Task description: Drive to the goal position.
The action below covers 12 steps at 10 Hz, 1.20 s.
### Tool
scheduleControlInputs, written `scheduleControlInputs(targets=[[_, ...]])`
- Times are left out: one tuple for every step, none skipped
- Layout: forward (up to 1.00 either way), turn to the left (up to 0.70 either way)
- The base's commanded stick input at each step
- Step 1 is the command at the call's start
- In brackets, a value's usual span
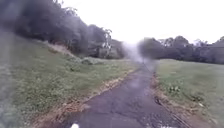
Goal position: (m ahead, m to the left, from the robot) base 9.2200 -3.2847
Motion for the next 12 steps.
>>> scheduleControlInputs(targets=[[0.5, -0.5], [0.5, -0.5], [0.5, -0.5], [0.5, -0.46], [0.5, -0.12], [0.5, 0.0], [0.5, 0.0], [0.5, 0.0], [0.5, 0.0], [0.5, 0.0], [0.5, -0.02], [0.5, -0.04]])
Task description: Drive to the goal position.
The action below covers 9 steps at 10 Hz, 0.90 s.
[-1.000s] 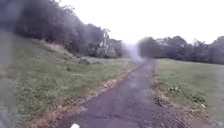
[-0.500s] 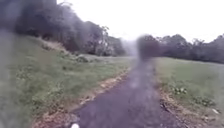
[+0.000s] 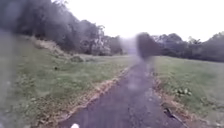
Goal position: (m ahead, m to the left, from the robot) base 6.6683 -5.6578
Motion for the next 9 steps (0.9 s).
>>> scheduleControlInputs(targets=[[0.5, -0.07], [0.5, -0.09], [0.5, -0.11], [0.5, -0.1], [0.5, -0.06], [0.5, -0.02], [0.5, 0.0], [0.5, 0.0], [0.5, 0.0]])
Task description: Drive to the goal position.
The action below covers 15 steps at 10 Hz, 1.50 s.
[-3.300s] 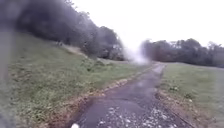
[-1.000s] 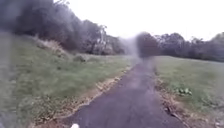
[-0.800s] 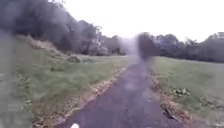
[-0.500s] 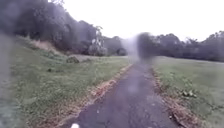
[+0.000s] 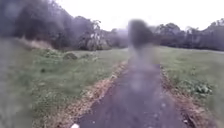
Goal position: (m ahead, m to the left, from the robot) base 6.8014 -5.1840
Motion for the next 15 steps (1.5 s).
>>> scheduleControlInputs(targets=[[0.5, -0.07], [0.5, -0.38], [0.5, -0.5], [0.5, -0.5], [0.5, -0.5], [0.5, -0.5], [0.5, -0.5], [0.5, -0.5], [0.5, -0.5], [0.5, -0.5], [0.5, -0.5], [0.5, -0.46], [0.5, -0.3], [0.5, -0.14], [0.5, 0.0]])
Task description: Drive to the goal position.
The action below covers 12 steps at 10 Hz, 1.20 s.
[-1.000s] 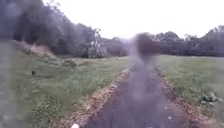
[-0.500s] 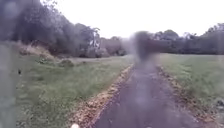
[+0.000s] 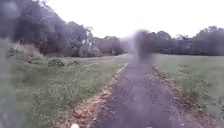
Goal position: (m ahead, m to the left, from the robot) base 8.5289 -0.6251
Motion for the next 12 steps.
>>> scheduleControlInputs(targets=[[0.5, 0.0], [0.5, 0.0], [0.5, 0.0], [0.5, 0.0], [0.5, 0.0], [0.5, 0.0], [0.5, 0.0], [0.5, 0.0], [0.5, 0.0], [0.5, -0.18], [0.5, -0.35], [0.5, -0.4]])
